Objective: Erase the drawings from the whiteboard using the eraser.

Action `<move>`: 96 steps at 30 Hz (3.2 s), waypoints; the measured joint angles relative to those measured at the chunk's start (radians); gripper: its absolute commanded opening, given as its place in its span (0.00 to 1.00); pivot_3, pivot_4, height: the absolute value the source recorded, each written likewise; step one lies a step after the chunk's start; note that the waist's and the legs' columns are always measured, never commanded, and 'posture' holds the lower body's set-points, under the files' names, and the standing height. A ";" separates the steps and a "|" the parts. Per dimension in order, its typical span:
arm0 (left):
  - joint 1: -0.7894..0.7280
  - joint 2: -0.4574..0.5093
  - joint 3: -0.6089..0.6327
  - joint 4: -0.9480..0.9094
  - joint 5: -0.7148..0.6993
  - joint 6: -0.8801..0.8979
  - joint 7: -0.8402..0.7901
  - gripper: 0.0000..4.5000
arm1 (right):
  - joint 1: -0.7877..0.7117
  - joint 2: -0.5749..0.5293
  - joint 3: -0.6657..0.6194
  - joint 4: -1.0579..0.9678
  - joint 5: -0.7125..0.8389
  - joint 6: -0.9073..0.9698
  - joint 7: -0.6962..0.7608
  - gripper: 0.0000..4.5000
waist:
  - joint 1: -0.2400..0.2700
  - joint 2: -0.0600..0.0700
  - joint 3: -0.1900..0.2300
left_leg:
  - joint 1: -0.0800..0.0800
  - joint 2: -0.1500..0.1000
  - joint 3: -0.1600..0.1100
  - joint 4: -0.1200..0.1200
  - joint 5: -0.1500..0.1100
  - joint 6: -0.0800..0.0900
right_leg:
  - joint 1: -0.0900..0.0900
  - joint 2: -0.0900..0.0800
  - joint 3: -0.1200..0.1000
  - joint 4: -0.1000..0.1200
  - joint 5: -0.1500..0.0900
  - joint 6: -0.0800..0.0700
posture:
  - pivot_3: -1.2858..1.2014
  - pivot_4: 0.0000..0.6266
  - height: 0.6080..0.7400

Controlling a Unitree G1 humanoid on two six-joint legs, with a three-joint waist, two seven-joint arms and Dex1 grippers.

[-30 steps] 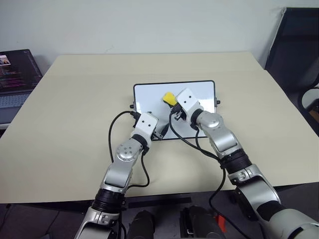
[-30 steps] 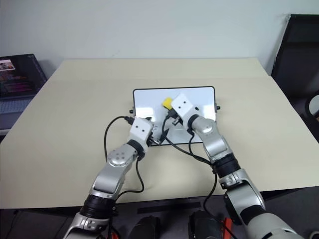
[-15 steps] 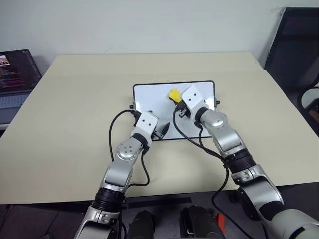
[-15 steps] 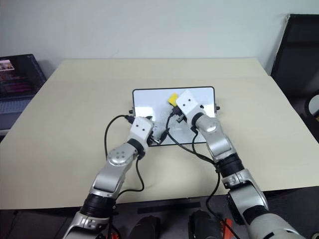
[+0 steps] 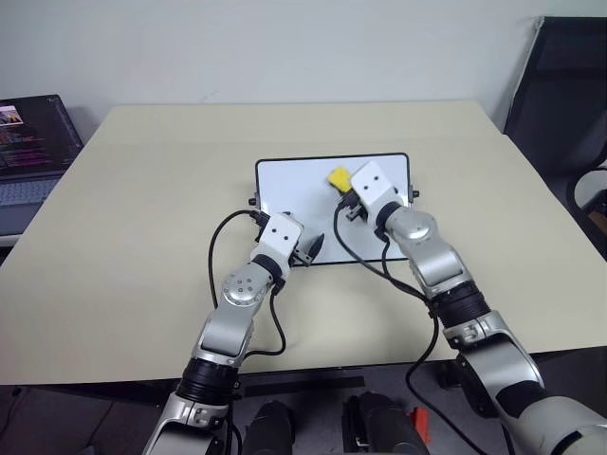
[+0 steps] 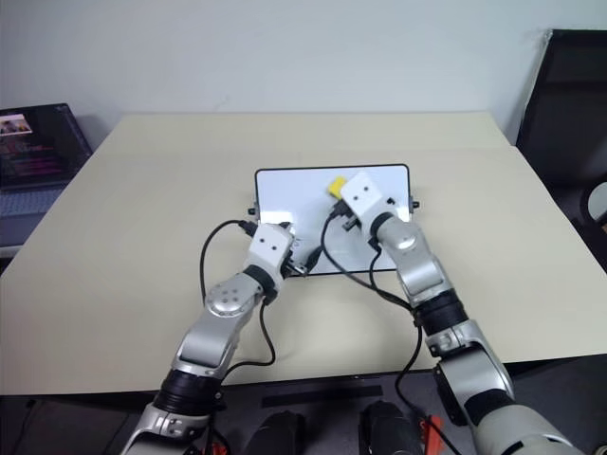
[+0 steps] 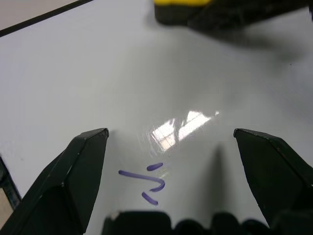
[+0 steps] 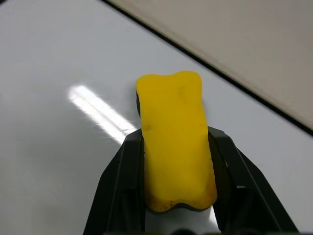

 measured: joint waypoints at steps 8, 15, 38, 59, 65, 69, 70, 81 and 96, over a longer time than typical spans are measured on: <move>0.005 0.004 -0.005 -0.002 0.000 0.000 -0.010 1.00 | 0.099 0.010 -0.003 -0.097 0.003 -0.009 0.001 0.29 | -0.002 0.000 0.000 | 0.000 0.000 0.000 -0.001 0.000 0.000 | -0.001 0.000 0.001 0.000 0.000 0.000 | 0.52 0.24 1.00; 0.083 0.022 -0.006 -0.104 0.000 0.035 -0.015 1.00 | 0.254 -0.027 0.007 -0.280 0.012 0.035 0.067 0.29 | -0.002 0.000 0.000 | -0.002 0.001 0.000 -0.001 0.000 0.000 | -0.002 0.000 0.000 -0.001 0.000 0.000 | 0.52 0.24 1.00; 0.330 -0.039 0.010 -0.359 0.011 0.307 0.111 1.00 | 0.265 -0.038 0.048 -0.381 0.080 -0.044 0.233 0.29 | -0.004 0.000 0.000 | -0.002 0.001 0.000 -0.002 0.000 0.000 | -0.002 0.000 -0.001 -0.002 -0.001 -0.001 | 0.52 0.24 1.00; 0.303 -0.018 0.057 -0.358 0.033 0.313 0.168 1.00 | 0.109 0.073 0.180 -0.031 -0.038 -0.146 0.237 0.29 | -0.003 0.000 0.000 | -0.002 0.001 0.000 -0.002 0.000 0.000 | -0.002 0.000 -0.001 -0.001 0.000 -0.001 | 0.52 0.24 1.00; 0.291 0.009 0.085 -0.350 0.038 0.313 0.168 1.00 | 0.092 0.068 0.211 -0.006 -0.117 -0.159 0.203 0.29 | -0.004 0.000 0.000 | -0.001 0.001 0.000 -0.001 0.000 0.000 | -0.002 0.000 0.000 0.000 0.000 -0.001 | 0.52 0.24 1.00; 0.294 0.007 0.086 -0.349 0.038 0.316 0.168 1.00 | 0.099 0.066 0.211 -0.012 -0.125 -0.163 0.197 0.29 | -0.004 0.000 0.000 | 0.000 0.001 0.000 -0.001 0.000 0.000 | -0.001 0.000 0.000 0.000 0.000 -0.001 | 0.52 0.24 1.00; 0.298 0.005 0.085 -0.349 0.038 0.317 0.168 1.00 | 0.106 0.067 0.211 -0.019 -0.130 -0.162 0.196 0.29 | -0.004 0.000 0.000 | -0.001 0.001 0.000 -0.001 0.000 0.000 | -0.001 0.000 0.000 0.000 0.000 -0.001 | 0.52 0.24 1.00; 0.295 0.004 0.085 -0.348 0.038 0.317 0.167 1.00 | 0.221 0.069 0.232 -0.144 -0.149 -0.085 0.218 0.29 | -0.003 0.000 0.000 | -0.001 0.001 0.000 -0.001 0.000 0.000 | -0.001 0.000 0.000 -0.001 0.000 -0.001 | 0.52 0.24 1.00; 0.300 0.018 0.101 -0.347 0.038 0.317 0.167 1.00 | 0.179 0.068 0.238 -0.125 -0.153 -0.081 0.211 0.29 | -0.004 0.000 0.000 | 0.001 0.001 0.000 -0.001 0.000 0.000 | -0.001 0.000 -0.001 0.000 0.000 -0.001 | 0.52 0.24 1.00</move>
